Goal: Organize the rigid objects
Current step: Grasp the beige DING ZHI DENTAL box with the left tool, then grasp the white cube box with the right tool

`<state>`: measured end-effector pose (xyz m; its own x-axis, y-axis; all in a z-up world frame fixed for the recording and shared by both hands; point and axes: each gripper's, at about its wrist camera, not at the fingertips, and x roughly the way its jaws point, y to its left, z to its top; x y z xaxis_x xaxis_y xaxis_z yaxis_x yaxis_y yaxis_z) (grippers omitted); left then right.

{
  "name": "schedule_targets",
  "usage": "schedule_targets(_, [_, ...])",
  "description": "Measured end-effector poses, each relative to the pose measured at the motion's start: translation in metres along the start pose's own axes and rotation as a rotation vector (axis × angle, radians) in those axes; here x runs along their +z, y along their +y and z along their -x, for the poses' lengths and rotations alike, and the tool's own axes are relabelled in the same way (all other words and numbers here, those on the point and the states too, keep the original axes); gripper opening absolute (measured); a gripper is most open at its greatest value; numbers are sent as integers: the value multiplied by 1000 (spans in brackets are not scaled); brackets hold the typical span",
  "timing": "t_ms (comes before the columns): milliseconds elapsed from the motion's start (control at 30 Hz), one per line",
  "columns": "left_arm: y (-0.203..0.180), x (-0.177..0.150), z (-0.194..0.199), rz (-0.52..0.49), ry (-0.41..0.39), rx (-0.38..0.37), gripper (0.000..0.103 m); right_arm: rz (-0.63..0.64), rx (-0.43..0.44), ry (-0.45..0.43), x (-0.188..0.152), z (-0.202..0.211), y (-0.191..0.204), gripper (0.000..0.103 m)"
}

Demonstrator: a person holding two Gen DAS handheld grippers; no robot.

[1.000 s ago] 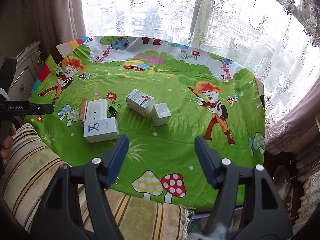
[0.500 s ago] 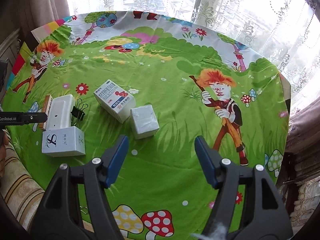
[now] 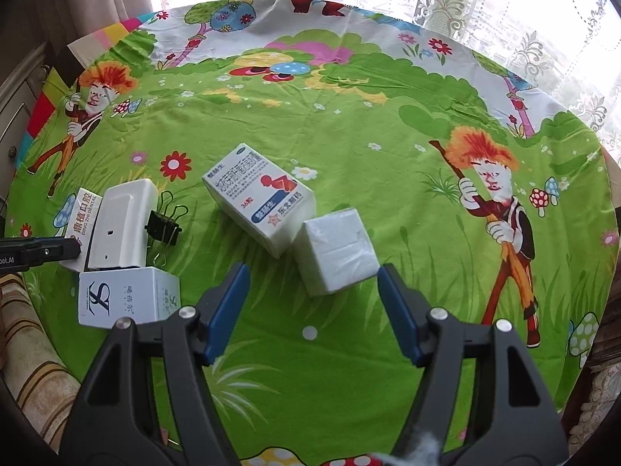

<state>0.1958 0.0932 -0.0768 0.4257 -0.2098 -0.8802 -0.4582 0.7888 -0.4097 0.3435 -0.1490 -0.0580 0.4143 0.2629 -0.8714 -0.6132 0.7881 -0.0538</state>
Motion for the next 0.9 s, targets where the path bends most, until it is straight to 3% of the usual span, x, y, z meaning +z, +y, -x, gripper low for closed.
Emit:
schedule_targets(200, [2, -15, 31, 10, -61, -60, 14, -9, -5, 0, 8, -12, -3, 71])
schedule_targets(233, [4, -19, 36, 15, -70, -72, 13, -14, 8, 10, 9, -15, -3, 69])
schedule_targets(267, [6, -22, 41, 21, -79, -84, 13, -14, 24, 24, 8, -18, -3, 56])
schedule_targets(300, [8, -25, 45, 27, -87, -96, 13, -12, 22, 35, 6, -20, -2, 54])
schedule_targets(533, [11, -49, 59, 19, -116, -135, 12, -26, 49, 19, -11, -10, 7, 54])
schedule_targets(700, [20, -46, 55, 60, -114, -127, 13, -69, 49, 5, -32, 14, 14, 54])
schedule_targets(900, [27, -40, 39, 112, -54, -75, 21, -88, 21, -35, -54, 60, 36, 54])
